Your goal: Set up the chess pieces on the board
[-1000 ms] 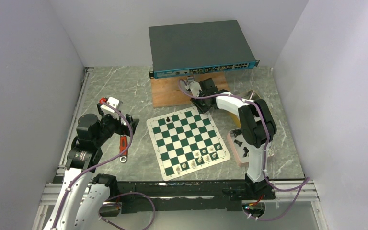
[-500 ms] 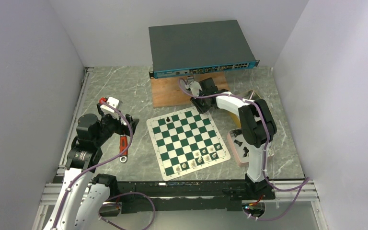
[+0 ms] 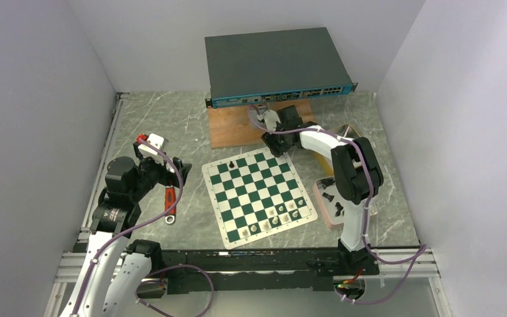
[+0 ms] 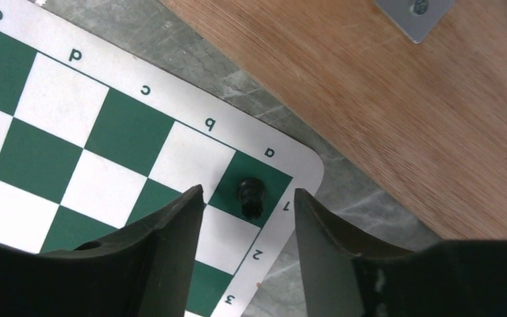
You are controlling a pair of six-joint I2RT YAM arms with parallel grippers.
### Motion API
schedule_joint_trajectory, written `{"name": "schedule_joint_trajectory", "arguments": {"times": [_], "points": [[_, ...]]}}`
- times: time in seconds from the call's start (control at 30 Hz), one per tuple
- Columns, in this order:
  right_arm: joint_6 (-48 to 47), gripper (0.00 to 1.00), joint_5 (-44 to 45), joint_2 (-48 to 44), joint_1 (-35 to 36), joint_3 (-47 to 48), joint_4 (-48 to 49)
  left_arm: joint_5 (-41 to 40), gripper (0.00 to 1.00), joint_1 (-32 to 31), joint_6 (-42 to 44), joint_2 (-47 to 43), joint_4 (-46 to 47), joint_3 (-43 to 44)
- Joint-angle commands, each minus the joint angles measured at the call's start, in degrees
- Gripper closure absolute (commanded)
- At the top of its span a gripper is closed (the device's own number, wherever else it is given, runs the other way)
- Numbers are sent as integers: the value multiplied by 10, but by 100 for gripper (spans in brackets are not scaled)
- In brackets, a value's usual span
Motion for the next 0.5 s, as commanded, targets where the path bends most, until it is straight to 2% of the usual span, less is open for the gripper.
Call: {"name": "schedule_joint_trajectory", "arguments": {"times": [0.0, 0.17, 0.47], "points": [[-10, 41, -19, -68, -7, 4, -3, 12, 1, 3, -3, 0, 13, 14], [-38, 37, -55, -108, -11, -11, -30, 12, 1, 4, -3, 0, 12, 14], [-154, 32, -203, -231, -20, -78, -125, 15, 1, 4, -3, -2, 13, 14]]}}
